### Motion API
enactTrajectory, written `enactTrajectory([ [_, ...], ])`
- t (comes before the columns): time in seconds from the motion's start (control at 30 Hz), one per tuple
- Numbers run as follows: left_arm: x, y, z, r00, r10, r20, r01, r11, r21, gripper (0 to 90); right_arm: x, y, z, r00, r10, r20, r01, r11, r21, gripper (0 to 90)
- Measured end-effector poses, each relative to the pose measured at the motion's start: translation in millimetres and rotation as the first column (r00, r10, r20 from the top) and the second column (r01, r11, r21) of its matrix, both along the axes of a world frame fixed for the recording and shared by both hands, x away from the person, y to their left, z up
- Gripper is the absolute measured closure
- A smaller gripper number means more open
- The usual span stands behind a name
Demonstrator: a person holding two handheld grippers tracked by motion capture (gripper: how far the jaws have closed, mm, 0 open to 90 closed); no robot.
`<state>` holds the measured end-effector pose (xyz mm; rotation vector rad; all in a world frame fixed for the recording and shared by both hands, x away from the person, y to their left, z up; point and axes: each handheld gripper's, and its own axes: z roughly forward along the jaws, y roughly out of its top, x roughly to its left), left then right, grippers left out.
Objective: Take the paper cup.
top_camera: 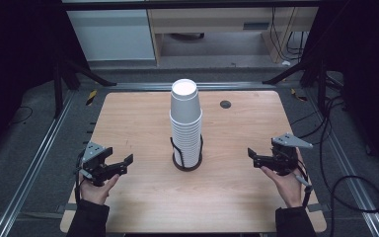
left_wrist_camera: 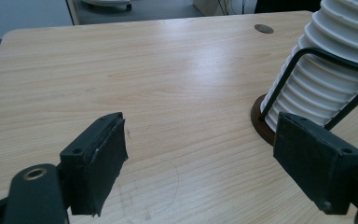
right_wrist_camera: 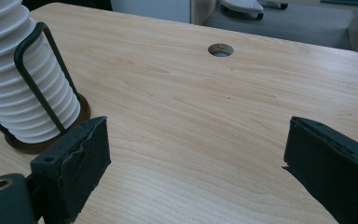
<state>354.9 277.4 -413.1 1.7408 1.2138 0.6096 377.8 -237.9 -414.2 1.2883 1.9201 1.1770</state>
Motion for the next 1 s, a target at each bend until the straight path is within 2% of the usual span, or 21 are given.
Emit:
enactTrajectory([
  [0.27, 2.2, -6.0, -5.3, 0.9997, -0.021, -0.016, 0.021, 0.9997, 0.009, 17.0, -4.6, 5.5, 6.2, 0.9986, 0.049, 0.019, -0.05, 0.9966, 0.065, 8.8],
  [0.6, 3.4, -9.1, -4.7, 0.9992, -0.035, -0.019, 0.035, 0.9991, 0.025, 16.9, -7.2, 21.0, 36.6, 0.9897, 0.096, 0.106, -0.105, 0.991, 0.083, 9.6],
  [0.7, 3.6, -6.6, -4.8, 0.9992, -0.033, -0.022, 0.034, 0.9992, 0.02, 16.8, -5.5, 23.1, 47.2, 0.9862, 0.108, 0.126, -0.122, 0.9866, 0.109, 9.6],
  [0.8, 4.2, -5.0, -5.4, 0.9992, -0.031, -0.024, 0.032, 0.9993, 0.019, 16.6, -4.4, 28.7, 59.3, 0.9838, 0.119, 0.135, -0.13, 0.988, 0.083, 9.6],
  [1.0, 6.8, -5.0, -9.6, 0.9988, -0.035, -0.034, 0.035, 0.999, 0.026, 16.2, -5.6, 44.3, 83.9, 0.9698, 0.154, 0.189, -0.173, 0.9808, 0.09, 9.3],
])
